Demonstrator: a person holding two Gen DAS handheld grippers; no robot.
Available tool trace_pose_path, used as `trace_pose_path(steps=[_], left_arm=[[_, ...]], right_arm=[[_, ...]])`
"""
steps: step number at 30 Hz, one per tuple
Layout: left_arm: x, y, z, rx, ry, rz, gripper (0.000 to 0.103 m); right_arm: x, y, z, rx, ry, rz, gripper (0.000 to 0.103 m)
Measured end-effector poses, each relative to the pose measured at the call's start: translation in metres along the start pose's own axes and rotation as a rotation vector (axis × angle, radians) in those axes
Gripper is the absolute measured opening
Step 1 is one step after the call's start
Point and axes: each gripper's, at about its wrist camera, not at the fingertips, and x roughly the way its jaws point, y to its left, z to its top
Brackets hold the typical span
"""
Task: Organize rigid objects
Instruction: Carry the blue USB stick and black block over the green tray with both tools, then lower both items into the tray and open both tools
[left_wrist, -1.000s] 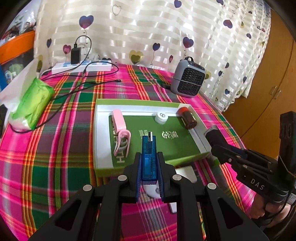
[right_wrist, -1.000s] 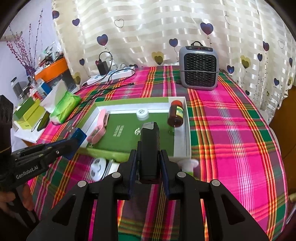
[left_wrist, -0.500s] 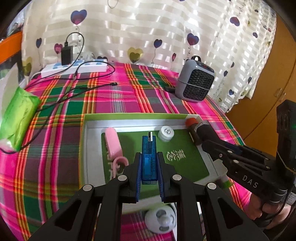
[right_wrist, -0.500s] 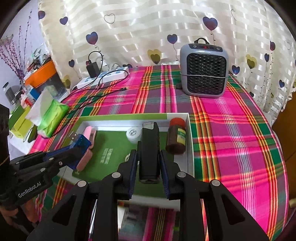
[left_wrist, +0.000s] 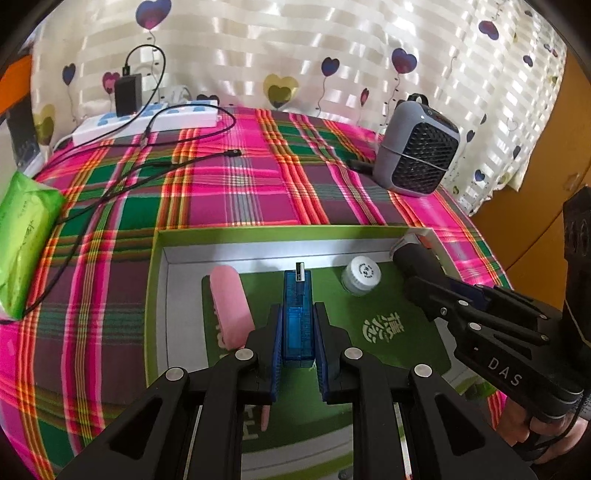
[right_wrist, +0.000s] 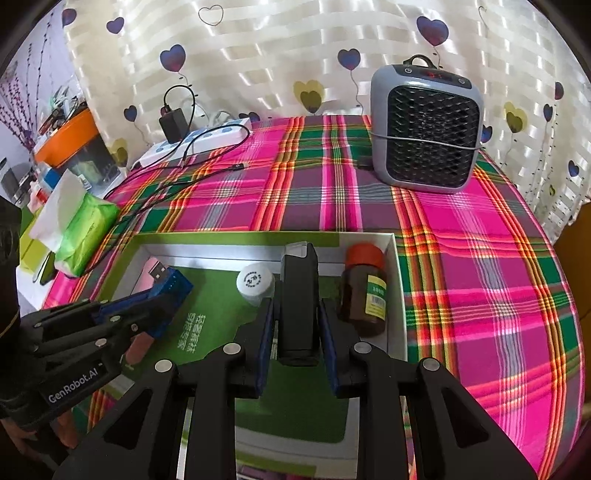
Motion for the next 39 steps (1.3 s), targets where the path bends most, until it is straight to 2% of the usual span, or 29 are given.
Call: trace_pose_path(steps=[14,39], left_arm=[[0.012,0.001,0.002,0.001,0.014,0.021,0.015],[0.017,0.001,0.001,0.004,0.027,0.028,0.016]], right_arm=[[0.022,0.0,0.005,-0.016,0.039,-0.016,0.025],[0.028,0.002,0.008,-0.021,0.044,-0.021,0.025]])
